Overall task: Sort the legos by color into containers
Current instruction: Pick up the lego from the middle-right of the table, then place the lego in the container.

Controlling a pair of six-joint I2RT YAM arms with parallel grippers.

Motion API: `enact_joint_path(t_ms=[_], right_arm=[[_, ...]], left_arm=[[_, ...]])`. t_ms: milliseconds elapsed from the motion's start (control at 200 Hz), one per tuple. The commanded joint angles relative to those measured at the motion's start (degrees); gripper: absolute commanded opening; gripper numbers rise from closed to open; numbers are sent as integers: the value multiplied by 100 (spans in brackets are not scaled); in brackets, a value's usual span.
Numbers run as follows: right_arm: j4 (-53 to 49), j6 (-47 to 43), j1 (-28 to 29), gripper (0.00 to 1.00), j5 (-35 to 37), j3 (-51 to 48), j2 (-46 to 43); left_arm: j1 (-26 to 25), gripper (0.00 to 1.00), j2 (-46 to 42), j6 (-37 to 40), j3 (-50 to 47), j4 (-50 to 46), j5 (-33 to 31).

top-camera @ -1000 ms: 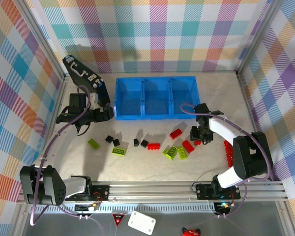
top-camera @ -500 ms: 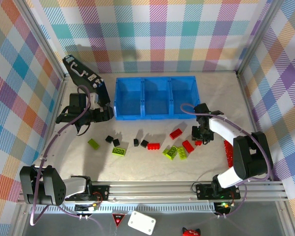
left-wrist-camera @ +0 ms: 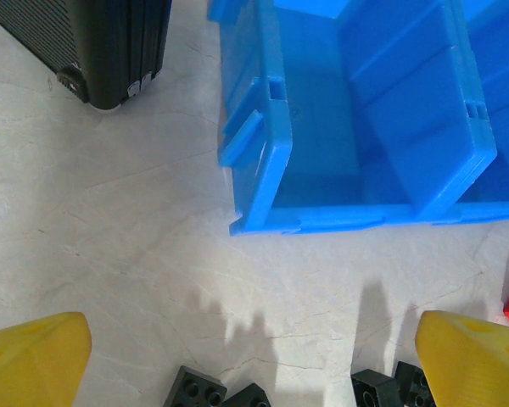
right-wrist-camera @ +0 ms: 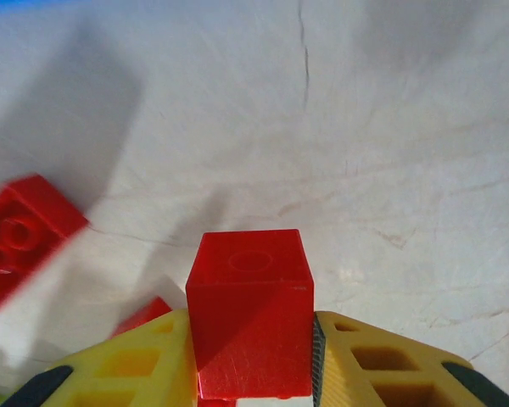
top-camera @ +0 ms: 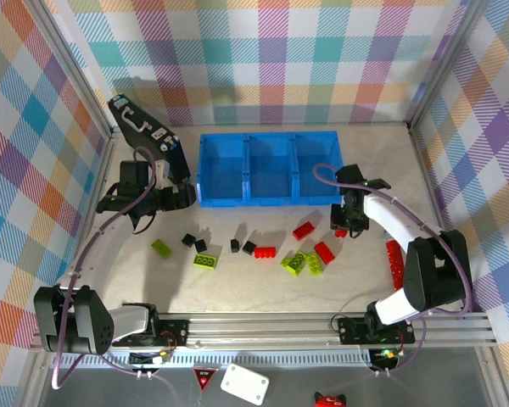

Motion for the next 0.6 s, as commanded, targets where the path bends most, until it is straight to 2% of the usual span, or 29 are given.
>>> enact_joint_path(t_ms=[0,235,595], right_arm=[[-456,-1,31,35,-129,536,-65],[-592,-214,49,34,-234,1766,572],[-735,-570,51,34,-365,3965,2541]], left_arm=[[-34,98,-140,90,-44,3,30],[-34,98,-127,82,-79,19,97],[-44,98,-46,117,-91,-36,-39]])
